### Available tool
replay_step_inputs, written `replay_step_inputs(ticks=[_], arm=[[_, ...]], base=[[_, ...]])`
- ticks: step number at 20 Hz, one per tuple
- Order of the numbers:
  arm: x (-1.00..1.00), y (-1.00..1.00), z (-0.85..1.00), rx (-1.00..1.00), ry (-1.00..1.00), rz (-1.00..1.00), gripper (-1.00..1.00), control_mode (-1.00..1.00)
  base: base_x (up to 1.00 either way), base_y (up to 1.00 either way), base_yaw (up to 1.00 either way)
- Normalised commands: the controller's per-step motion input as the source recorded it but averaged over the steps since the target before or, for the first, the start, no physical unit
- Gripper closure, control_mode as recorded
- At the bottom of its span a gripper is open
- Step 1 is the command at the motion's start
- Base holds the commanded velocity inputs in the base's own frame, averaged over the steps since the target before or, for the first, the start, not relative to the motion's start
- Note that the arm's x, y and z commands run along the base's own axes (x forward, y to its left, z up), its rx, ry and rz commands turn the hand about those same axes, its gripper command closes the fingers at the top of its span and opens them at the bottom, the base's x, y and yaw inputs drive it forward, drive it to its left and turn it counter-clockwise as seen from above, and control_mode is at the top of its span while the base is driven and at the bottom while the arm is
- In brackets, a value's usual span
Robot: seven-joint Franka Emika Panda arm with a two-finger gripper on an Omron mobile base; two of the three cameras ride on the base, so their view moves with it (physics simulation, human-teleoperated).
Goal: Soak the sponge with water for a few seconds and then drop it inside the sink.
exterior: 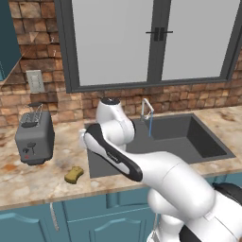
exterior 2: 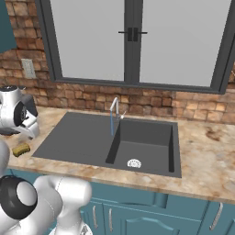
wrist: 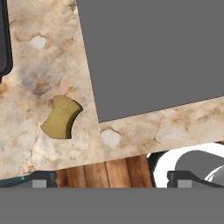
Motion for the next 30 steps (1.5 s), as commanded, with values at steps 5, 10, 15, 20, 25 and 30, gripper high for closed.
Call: replay_step_inputs(ticks=[5, 10, 15, 20, 25, 30], arm=[[0.14, 0.19, -0.03, 0.00, 0.00, 0.00, -1.00, -1.00], [0.02, 0.25, -0.03, 0.00, 0.00, 0.00, -1.00, -1.00], [0.00, 0.31, -0.01, 0.00, 0.00, 0.00, -1.00, -1.00], [0.00, 0.25, -0.10, 0.00, 0.00, 0.00, -1.00, -1.00], [0.02, 0.18, -0.10, 0.00, 0.00, 0.00, -1.00, -1.00], [0.12, 0.04, -0.10, 0.00, 0.00, 0.00, -1.00, -1.00]], base=[[0.00, 0.00, 0.00], [0.00, 0.00, 0.00], [0.00, 0.00, 0.00], [0.00, 0.00, 0.00], [0.00, 0.00, 0.00], [0.00, 0.00, 0.00]])
